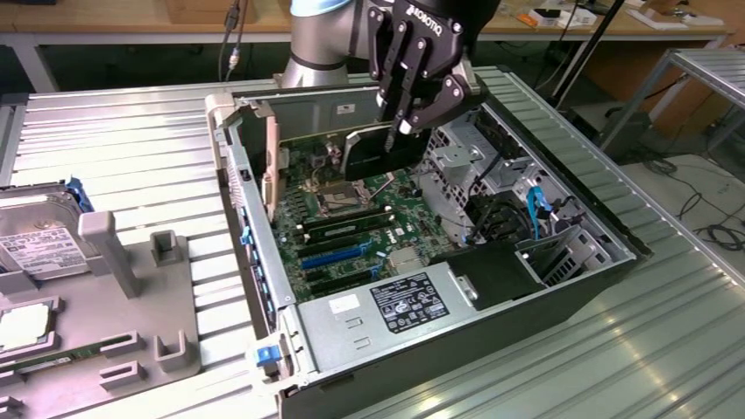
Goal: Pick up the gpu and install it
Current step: 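Insert the gpu into the slot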
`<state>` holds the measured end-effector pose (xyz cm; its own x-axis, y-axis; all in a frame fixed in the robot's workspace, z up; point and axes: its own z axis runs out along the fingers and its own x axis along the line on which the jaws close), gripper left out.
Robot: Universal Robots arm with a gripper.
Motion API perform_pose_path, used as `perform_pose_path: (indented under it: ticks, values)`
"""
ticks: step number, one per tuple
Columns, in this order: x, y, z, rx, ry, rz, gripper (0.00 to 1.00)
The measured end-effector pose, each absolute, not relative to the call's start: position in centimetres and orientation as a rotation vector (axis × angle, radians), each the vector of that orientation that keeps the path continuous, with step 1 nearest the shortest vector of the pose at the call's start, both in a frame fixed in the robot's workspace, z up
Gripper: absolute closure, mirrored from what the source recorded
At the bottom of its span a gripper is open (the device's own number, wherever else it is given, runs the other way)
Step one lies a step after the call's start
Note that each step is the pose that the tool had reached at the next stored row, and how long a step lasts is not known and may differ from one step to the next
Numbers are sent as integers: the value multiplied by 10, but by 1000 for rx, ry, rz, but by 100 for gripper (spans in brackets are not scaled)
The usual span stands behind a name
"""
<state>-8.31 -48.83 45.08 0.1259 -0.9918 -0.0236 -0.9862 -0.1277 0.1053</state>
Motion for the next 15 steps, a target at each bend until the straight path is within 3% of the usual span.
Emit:
perform_pose_path:
  ticks: [15]
  values:
    - [-73,-488,451,2308,-2032,-135,73]
